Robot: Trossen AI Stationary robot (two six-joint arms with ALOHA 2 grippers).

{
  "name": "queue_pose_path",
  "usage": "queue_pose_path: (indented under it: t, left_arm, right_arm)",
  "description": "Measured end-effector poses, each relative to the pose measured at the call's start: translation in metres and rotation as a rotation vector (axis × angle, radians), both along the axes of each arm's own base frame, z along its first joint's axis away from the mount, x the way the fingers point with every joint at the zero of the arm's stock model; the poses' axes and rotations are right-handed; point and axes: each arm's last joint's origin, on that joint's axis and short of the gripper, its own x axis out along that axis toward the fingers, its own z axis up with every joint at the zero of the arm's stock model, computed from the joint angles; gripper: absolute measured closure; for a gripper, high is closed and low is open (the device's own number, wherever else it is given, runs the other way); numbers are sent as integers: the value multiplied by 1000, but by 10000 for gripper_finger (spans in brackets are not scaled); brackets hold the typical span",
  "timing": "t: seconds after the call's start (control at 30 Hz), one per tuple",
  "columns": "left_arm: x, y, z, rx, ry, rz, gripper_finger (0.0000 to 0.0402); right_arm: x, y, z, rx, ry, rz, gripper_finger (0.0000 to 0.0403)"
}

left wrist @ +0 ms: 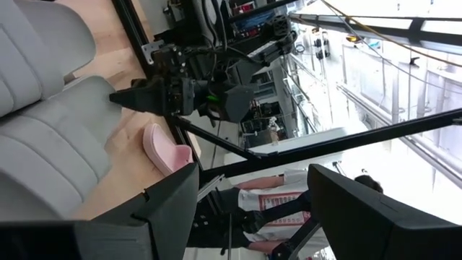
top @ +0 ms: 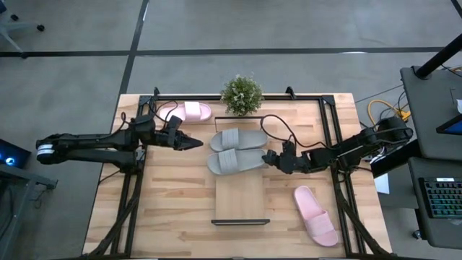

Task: Pick and place slides into the shelf
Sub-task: Put the bottom pink slide on the shelf

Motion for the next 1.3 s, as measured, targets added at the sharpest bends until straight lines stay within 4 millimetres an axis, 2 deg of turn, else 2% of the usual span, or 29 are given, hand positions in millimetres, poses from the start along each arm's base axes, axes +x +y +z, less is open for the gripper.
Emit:
queue_pose_path:
  t: [0.2, 0.37, 0.47, 0.93, 1.3]
  left_arm:
    - [-2, -1, 1, 1, -3, -17, 156]
    - [-3, -1, -9, -6, 99, -28, 156]
    - [-4, -2, -14, -7, 153, -30, 156]
    - [-2, -1, -16, -1, 160, -32, 156]
    - [28, -8, -21, -27, 86, -99, 156]
  right_arm:
    - [-2, 0, -1, 14, 25, 16, 209]
    - [-5, 0, 2, 21, 38, 37, 199]
    - [-8, 0, 8, 11, 29, 48, 198]
    - [-27, -5, 46, -61, -78, 57, 197]
    - [-39, -11, 76, -150, -196, 29, 197]
